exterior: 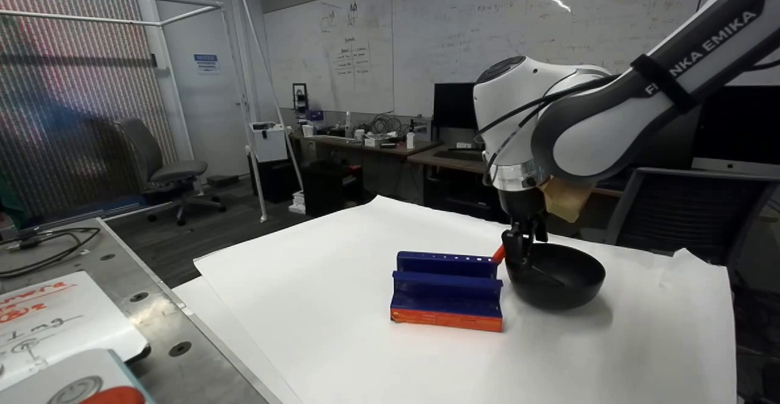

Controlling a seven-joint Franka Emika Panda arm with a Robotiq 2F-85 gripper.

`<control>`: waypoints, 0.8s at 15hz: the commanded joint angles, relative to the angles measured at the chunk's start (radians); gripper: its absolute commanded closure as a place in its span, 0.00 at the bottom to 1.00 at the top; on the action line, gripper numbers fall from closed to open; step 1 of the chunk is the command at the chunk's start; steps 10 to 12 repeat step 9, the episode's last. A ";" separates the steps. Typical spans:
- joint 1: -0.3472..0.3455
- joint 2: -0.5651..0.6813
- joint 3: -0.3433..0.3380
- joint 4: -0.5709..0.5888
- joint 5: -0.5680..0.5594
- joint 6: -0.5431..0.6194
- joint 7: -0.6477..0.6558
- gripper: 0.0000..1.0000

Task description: Remove the screwdriver from the object and put it in the bowl

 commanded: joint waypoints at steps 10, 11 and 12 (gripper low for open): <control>-0.089 -0.343 -0.019 -0.143 0.575 0.180 -0.322 0.00; -0.089 -0.343 -0.019 -0.143 0.575 0.180 -0.322 0.00; -0.089 -0.343 -0.019 -0.143 0.575 0.180 -0.322 0.00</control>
